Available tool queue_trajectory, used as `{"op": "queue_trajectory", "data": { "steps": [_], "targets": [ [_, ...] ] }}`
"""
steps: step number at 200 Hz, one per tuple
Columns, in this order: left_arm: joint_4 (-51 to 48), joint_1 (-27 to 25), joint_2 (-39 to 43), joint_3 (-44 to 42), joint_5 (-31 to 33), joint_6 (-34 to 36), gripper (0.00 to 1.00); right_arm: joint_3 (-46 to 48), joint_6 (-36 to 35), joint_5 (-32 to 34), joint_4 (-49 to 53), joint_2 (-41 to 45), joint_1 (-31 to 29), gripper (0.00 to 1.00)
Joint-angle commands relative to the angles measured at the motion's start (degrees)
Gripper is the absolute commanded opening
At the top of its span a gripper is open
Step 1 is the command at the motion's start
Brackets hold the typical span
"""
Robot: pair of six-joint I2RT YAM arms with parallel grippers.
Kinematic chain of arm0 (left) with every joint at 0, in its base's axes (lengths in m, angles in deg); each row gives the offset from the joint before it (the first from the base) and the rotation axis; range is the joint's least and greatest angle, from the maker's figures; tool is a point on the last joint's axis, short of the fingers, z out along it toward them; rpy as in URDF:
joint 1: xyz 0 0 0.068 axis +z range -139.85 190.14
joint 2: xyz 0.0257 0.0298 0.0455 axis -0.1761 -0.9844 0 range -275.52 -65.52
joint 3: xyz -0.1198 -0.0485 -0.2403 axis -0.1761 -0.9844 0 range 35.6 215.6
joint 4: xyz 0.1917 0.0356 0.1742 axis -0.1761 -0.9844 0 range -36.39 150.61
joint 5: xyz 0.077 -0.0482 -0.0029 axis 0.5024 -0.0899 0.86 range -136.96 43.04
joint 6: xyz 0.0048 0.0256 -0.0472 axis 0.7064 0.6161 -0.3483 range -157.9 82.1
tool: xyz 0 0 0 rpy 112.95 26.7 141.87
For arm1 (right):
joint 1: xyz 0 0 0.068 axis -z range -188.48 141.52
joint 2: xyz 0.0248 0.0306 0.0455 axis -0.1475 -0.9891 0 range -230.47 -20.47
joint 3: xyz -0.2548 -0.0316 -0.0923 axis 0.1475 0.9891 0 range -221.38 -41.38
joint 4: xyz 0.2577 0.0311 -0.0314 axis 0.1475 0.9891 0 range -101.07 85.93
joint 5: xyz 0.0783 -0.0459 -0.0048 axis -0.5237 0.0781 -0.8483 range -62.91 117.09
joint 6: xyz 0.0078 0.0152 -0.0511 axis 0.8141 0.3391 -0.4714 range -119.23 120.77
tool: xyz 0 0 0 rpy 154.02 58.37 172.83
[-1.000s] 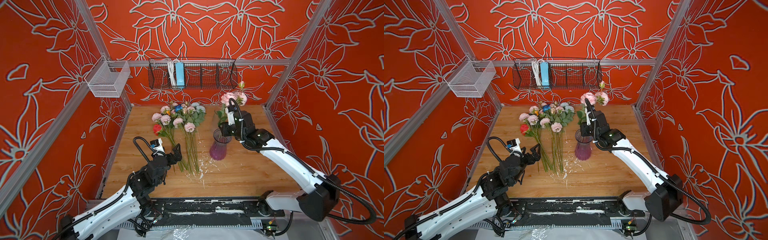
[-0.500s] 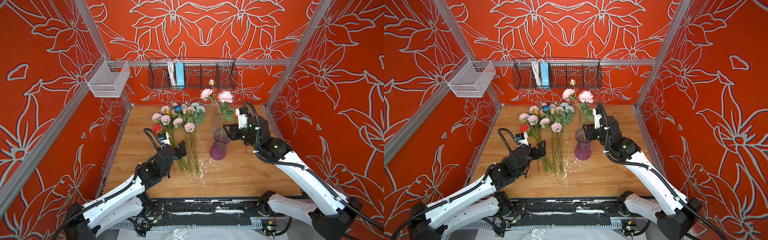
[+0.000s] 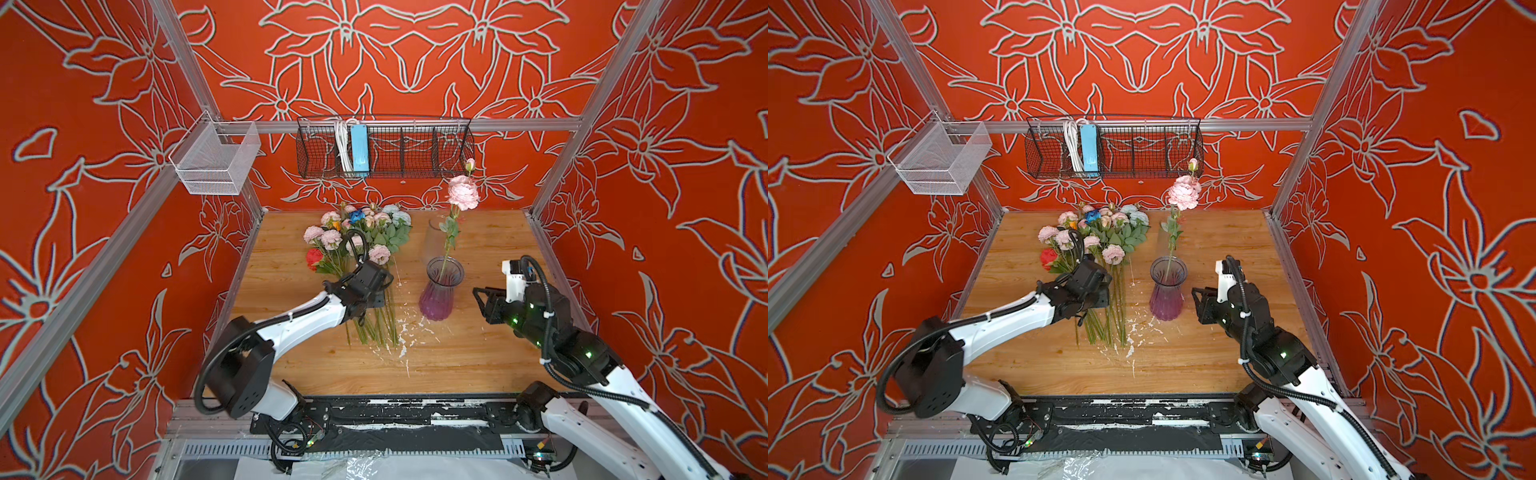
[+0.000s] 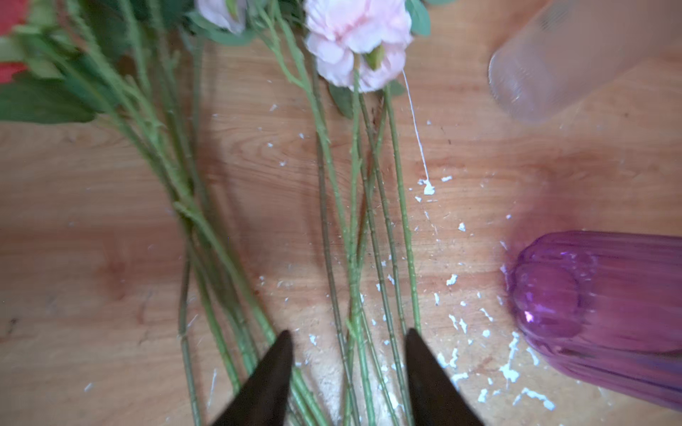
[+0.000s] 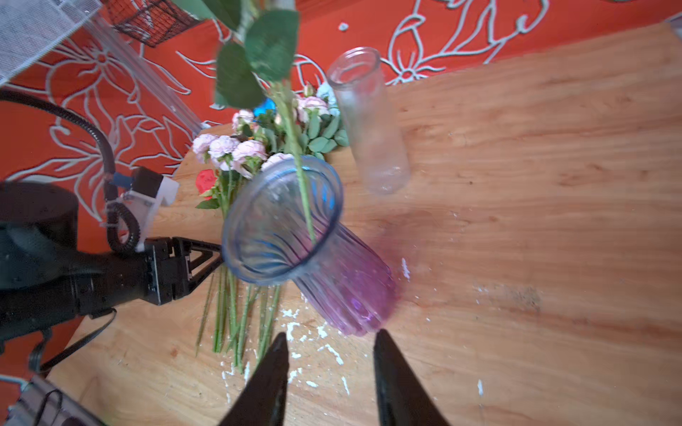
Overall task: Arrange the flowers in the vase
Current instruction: 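Pull the right gripper back from the vase while the left grasps pink rose stems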
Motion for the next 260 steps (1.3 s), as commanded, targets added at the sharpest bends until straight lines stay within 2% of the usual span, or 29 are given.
{"op": "queue_trajectory", "data": {
  "steps": [1,31,59,103,121,130,181,231,260],
  "targets": [
    [-4.55,1.28,-5.59,4.67,-1.78,1.97,0.42,3.89,3.91,3.94,1.89,2.83,-0.30,0.37],
    [-4.61,1.47,-12.18,8.08,-2.79,2.83,0.38,6.98,4.53,4.07,2.60,4.46,-0.26,0.36],
    [-4.50,1.56,-15.03,9.53,-4.15,3.44,0.37,8.52,4.71,3.77,2.19,4.91,-0.29,0.36],
    [-6.88,1.61,-17.72,10.78,-1.56,1.95,0.31,8.21,4.19,3.67,2.30,4.83,-0.31,0.36],
    [-6.90,1.56,-17.27,10.50,-1.68,1.89,0.24,8.04,4.10,3.66,2.53,5.22,-0.31,0.36],
    [-6.90,1.60,-16.73,10.35,-1.74,1.72,0.17,7.93,4.17,3.74,2.79,5.49,-0.31,0.36],
    [-5.93,1.58,-9.44,8.33,-2.97,1.75,0.01,7.41,4.61,4.18,3.59,6.79,-0.30,0.36],
    [-2.51,1.56,2.45,3.09,-4.47,0.81,0.00,6.35,3.42,4.33,2.56,5.98,-0.31,0.36],
    [1.80,1.64,11.42,-1.33,-6.05,1.54,0.00,6.31,2.96,3.66,0.80,5.62,-0.30,0.42]
  ]
}}
